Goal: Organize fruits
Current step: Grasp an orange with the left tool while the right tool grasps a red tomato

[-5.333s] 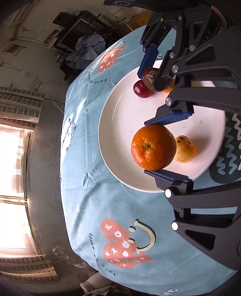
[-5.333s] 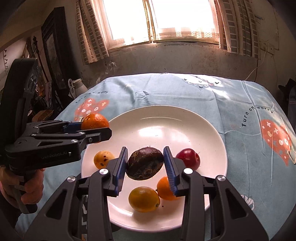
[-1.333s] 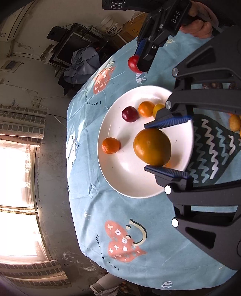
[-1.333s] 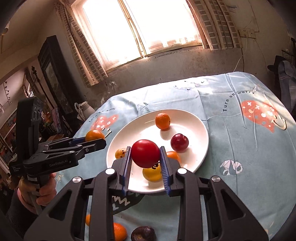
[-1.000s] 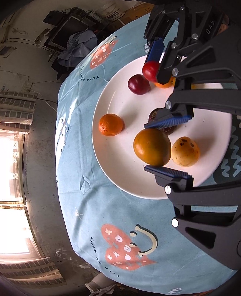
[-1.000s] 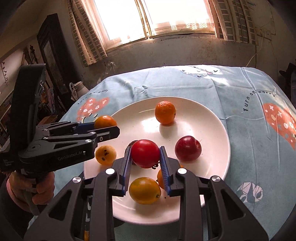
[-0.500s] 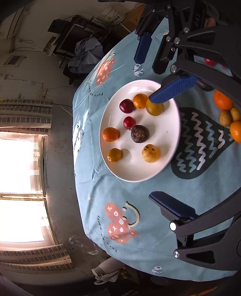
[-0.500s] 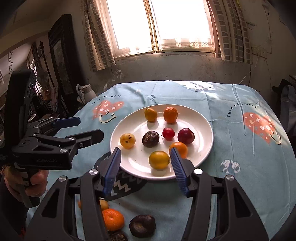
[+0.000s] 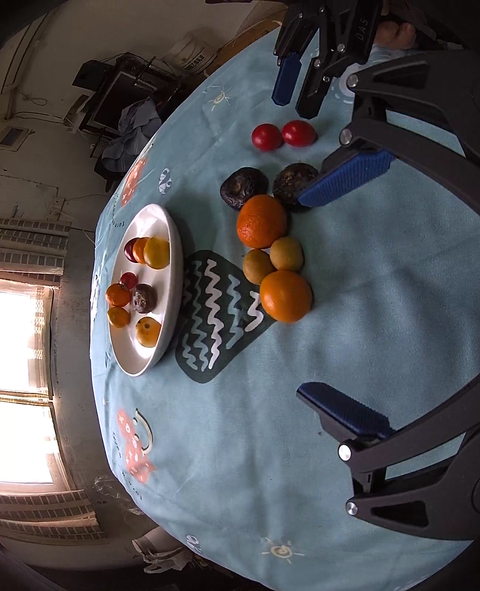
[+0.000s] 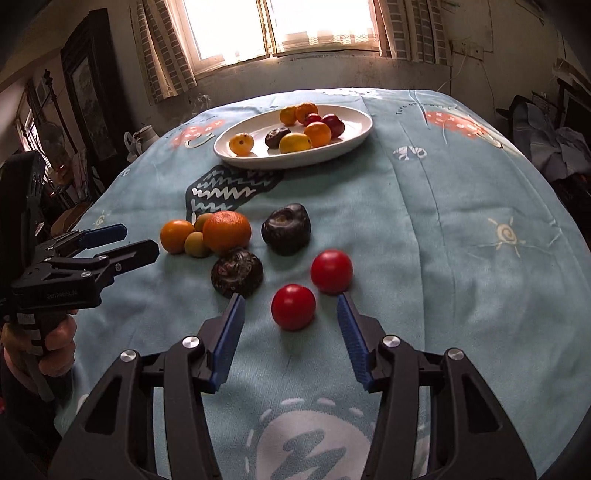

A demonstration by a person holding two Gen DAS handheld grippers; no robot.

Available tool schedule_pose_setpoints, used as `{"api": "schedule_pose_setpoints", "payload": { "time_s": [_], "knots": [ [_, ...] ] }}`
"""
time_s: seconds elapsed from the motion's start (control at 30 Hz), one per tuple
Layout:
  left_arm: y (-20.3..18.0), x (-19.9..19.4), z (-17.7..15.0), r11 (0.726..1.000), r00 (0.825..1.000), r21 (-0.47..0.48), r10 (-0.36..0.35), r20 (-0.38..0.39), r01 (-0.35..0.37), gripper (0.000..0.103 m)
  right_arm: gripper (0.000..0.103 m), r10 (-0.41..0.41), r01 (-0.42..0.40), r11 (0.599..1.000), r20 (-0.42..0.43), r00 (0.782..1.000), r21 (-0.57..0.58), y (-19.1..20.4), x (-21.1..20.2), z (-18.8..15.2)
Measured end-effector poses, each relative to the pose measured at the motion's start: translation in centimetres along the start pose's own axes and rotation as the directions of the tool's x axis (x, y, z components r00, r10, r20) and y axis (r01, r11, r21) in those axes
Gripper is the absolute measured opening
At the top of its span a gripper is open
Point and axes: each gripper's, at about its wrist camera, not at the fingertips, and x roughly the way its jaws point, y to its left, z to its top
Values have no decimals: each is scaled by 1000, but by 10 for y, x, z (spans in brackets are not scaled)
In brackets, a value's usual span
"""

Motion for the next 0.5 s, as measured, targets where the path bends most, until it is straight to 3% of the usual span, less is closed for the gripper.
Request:
{"api": "schedule_pose_setpoints", "payload": {
  "time_s": [0.4,0.5],
  "knots": [
    [3,-7,0,1000,999,-8,6,37,-6,98,40,27,-24,999,-74,997,38,2,26,0],
    [5,-7,0,1000,999,-12,9,39,-8,98,31,20,-15,999,-85,996,52,-1,28,0]
  ]
}}
